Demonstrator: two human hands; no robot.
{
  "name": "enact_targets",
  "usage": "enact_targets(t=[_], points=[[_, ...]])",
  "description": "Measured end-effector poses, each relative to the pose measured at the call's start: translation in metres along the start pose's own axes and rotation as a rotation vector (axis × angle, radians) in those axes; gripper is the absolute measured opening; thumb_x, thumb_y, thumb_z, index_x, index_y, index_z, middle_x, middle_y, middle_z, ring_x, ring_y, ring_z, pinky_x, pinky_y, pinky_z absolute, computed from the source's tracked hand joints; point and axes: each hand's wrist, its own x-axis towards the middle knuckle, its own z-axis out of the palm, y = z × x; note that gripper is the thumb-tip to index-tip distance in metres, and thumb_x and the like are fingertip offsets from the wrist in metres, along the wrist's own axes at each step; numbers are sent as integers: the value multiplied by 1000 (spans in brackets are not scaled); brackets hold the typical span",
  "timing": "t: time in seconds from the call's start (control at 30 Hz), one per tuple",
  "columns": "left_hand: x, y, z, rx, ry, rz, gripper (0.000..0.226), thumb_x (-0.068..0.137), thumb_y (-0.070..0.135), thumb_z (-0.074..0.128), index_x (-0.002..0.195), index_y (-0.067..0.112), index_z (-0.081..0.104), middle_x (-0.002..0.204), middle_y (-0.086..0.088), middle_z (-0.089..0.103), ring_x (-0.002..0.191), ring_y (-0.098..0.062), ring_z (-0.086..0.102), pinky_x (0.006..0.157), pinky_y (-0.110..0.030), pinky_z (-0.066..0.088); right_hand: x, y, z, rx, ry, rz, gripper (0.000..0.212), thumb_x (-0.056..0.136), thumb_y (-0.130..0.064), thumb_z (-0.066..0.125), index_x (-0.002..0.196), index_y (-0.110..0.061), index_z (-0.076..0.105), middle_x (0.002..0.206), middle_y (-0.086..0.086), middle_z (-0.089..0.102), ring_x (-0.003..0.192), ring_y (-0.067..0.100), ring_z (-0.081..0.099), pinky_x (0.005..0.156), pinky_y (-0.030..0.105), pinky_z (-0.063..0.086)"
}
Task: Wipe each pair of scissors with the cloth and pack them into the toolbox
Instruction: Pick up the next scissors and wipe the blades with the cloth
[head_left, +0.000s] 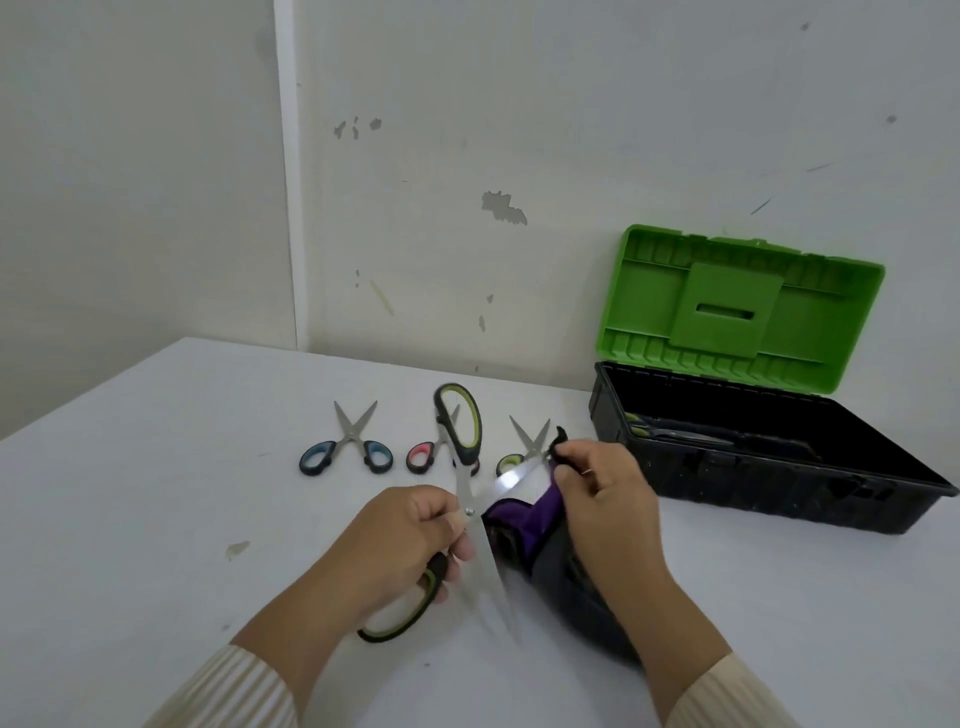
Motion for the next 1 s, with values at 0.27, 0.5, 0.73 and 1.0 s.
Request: enact_targets(t=[0.27,0.5,0.73,1.0], points=[[10,-20,-21,903,496,817,26,86,22,46,84,20,72,66,4,67,60,-16,60,52,-22,47,-2,-4,-13,607,-250,218,18,79,-12,60,68,-10,74,78,-8,67,80,17,60,65,20,45],[22,-34,-9,1048,431,817,19,76,23,61,86,23,77,59,12,64,56,-15,61,47,-17,46,-4,-4,-8,601,-509,343,55,60,-54,64,73,-1,70,72,15,65,68,32,38,55,35,29],[7,-11,-7,490,446,253,26,83,33,69,92,31,45,79,15,64,76,-3,58,64,-18,42,-6,-9,-10,464,-505,305,13,73,-14,65,61,-11,71,80,-1,65,81,19,60,76,30,47],[7,-4,-23,22,17,-128,17,83,33,68,76,19,73,69,11,73,74,-4,59,65,-22,38,-6,-4,-8,384,-505,293,13,67,-16,64,60,-5,69,84,4,64,79,18,61,78,29,52]])
